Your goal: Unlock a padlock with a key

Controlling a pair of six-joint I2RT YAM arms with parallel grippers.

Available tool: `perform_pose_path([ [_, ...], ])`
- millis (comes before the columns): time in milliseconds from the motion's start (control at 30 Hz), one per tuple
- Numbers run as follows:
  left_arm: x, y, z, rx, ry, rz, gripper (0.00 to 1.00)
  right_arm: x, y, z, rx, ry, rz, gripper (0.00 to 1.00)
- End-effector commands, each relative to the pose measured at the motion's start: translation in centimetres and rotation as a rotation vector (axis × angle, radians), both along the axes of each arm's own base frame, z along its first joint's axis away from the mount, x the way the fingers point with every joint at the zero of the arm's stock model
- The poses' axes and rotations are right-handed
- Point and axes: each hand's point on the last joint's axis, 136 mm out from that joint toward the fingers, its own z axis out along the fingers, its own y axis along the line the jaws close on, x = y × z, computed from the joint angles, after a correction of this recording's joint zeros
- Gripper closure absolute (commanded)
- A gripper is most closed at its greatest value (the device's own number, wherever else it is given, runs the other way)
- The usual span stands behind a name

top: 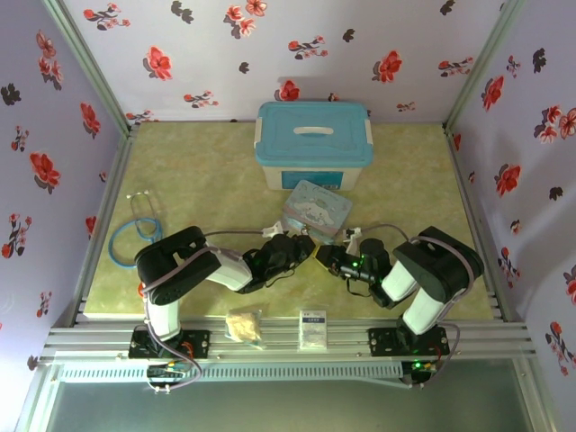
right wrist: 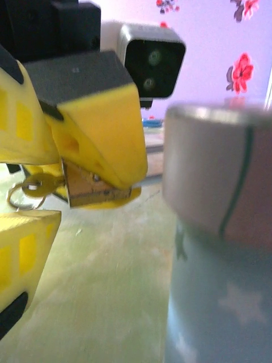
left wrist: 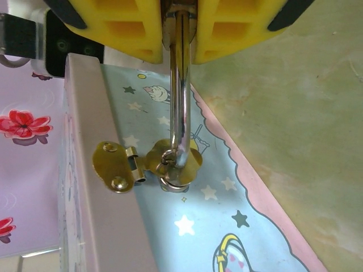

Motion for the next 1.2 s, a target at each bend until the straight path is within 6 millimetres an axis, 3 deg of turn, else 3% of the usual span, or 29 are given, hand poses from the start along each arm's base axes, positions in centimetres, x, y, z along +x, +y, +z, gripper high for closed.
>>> perform_pose_path([
  [0, 0.0, 0.3, 0.3, -0.008, -0.017, 0.015, 0.99, 0.1, -0.4, -1.3, -0.100, -0.003, -0.008, 0.74],
  [100, 0.0, 0.4, 0.3, 0.013, -0.011, 0.012, 1.00, 0.0, -0.9, -1.3, -0.182, -0.030, -0.017, 0.73],
  [200, -0.2, 0.4, 0.1, 0.074, 0.000, -0.004, 1.00, -0.8, -1.5, -1.3, -0.421, -0.094, 0.024, 0.68],
  [267, -0.2, 0.5, 0.0, 0.102, 0.012, -0.008, 1.00, -1.3, -2.2, -0.1, -0.587, -0.187, 0.055, 0.65],
  [400, -0.3, 0.0, -0.2, 0.116, 0.041, -0.033, 1.00, -1.7, -4.2, 0.2, -0.723, -0.231, 0.077, 0.64],
  [700, -0.7, -0.6, 0.4, 0.071, 0.058, -0.051, 1.00, -1.6, -1.5, 1.6, -0.780, -0.337, 0.198, 0.66],
  [933, -1.0, -1.1, 1.1, 0.053, 0.066, -0.076, 1.00, -0.9, 0.3, 0.6, -0.875, -0.373, 0.258, 0.67],
  [1167, -1.6, -1.2, 0.8, 0.021, 0.103, -0.081, 1.00, 0.9, 0.8, 1.8, -0.941, -0.492, 0.131, 0.71],
])
